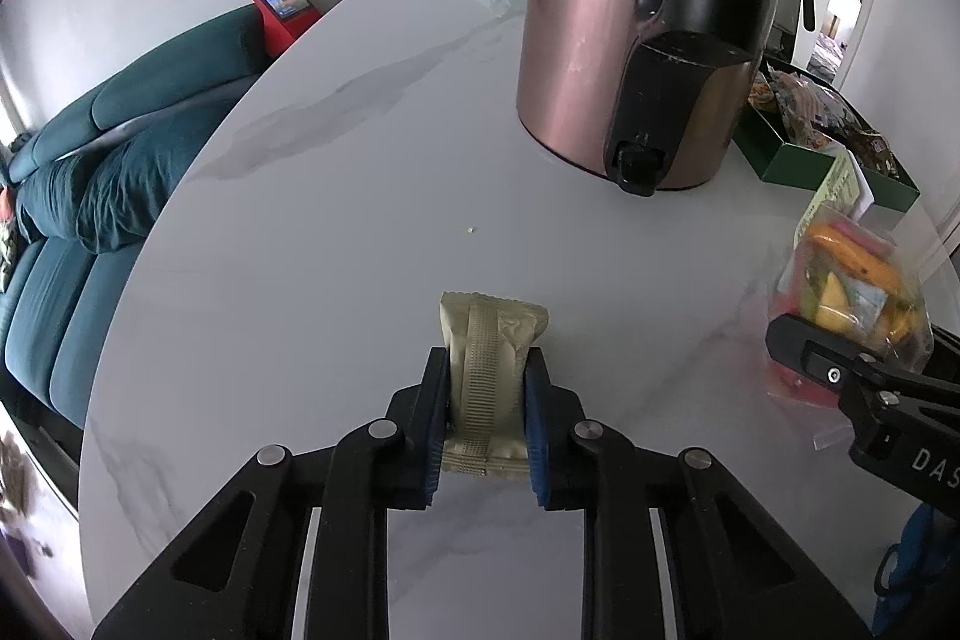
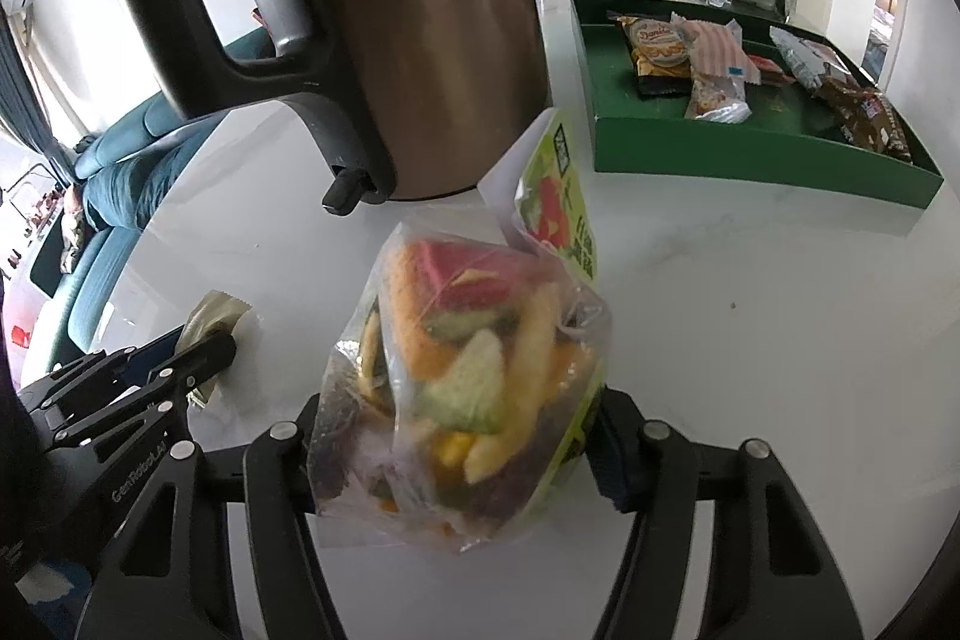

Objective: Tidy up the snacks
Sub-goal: 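Carry the pale green pouch and fruit bag over to the green tray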

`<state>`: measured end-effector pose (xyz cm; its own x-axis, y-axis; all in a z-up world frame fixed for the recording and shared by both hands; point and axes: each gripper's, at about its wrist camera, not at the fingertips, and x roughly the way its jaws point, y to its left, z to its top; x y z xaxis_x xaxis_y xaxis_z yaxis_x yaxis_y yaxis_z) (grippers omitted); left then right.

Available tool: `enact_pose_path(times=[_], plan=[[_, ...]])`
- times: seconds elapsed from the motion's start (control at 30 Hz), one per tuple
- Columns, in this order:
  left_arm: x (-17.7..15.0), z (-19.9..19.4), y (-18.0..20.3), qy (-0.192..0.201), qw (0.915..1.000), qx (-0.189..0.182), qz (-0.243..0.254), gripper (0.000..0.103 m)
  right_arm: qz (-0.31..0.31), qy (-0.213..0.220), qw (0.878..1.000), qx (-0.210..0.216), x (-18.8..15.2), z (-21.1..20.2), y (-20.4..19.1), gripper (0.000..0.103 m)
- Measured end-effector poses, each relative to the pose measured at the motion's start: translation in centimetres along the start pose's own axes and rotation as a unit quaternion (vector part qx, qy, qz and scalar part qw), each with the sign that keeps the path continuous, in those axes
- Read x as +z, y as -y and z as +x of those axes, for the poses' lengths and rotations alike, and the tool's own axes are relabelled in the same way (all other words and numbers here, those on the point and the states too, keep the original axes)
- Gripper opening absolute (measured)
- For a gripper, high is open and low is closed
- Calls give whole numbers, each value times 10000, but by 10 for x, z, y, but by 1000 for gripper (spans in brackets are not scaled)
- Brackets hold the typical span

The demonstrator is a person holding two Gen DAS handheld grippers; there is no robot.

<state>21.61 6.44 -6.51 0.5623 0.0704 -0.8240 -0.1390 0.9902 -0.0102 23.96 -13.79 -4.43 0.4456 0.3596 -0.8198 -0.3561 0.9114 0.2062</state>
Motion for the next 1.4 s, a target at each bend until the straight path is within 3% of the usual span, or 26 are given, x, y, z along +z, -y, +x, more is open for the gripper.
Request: enact_pose_path(times=[0.57, 0.97, 1.13, 1.4], plan=[[-9, -22, -18, 53, 9994, 243, -246, 18, -598, 27, 9975, 368, -6, -22, -18, 29], [-30, -55, -14, -14, 9994, 329, -124, 18, -1345, -398, 9864, 854, -49, -50, -39, 29], [-39, -69, 9, -58, 9998, 178, 48, 18, -1417, -603, 9852, 753, -73, -66, -20, 29], [-45, -93, 73, -23, 9975, -320, 628, 18, -1081, -745, 9910, 278, -97, -102, 42, 29]])
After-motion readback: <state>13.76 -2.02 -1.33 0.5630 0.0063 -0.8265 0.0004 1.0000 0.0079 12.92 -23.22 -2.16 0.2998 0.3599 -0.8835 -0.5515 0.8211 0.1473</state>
